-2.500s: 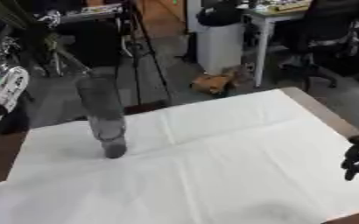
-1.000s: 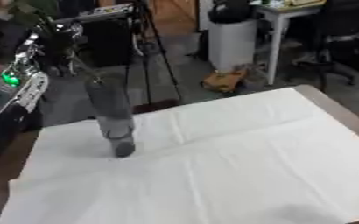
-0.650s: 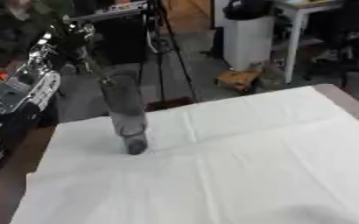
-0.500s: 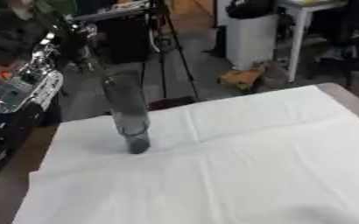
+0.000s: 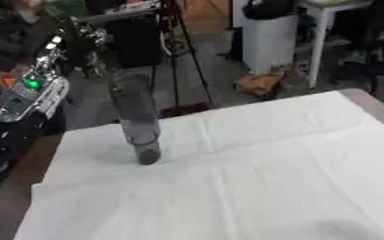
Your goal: Arrange flowers into the vase.
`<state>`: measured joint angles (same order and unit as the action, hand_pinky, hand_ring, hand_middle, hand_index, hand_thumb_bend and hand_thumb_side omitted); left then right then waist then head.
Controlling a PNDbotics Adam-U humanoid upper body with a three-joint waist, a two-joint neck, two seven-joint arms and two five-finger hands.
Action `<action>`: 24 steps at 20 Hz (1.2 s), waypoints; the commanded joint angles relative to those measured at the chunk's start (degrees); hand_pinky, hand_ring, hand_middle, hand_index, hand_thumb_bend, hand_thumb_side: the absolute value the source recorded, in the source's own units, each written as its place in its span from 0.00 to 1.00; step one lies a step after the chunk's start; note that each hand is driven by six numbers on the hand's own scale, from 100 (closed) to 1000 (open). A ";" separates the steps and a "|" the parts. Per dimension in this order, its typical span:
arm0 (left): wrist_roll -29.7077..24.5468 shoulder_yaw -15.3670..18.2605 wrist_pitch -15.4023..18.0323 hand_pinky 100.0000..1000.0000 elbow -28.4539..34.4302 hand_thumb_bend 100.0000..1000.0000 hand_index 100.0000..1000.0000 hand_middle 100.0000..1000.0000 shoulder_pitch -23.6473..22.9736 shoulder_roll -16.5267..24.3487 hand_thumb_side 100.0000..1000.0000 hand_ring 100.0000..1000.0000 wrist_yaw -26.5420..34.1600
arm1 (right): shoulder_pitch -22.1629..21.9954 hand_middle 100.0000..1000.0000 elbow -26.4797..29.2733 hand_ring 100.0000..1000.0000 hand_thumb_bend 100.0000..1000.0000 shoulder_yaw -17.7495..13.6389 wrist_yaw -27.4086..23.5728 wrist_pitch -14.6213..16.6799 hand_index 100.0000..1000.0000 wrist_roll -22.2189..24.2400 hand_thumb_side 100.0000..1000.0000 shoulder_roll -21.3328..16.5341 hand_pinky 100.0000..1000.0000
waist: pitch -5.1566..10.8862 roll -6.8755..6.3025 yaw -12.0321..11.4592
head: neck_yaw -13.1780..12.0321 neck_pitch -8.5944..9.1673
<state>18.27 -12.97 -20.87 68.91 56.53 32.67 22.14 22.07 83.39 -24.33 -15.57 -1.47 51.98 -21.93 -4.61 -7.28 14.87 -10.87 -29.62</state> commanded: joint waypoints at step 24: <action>-2.08 -0.13 -0.72 0.00 -1.86 0.00 0.04 0.00 1.42 0.99 0.23 0.00 -1.53 | 0.46 0.54 1.34 0.56 0.80 0.53 1.24 -0.18 0.78 -0.01 0.70 -2.06 0.45 | -0.24 -1.33 -0.20 | -0.39 0.43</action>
<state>16.35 -13.52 -21.58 66.70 56.53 32.19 20.84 21.89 83.40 -23.94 -14.44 -1.54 51.93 -22.02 -4.61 -8.20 14.82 -11.05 -29.63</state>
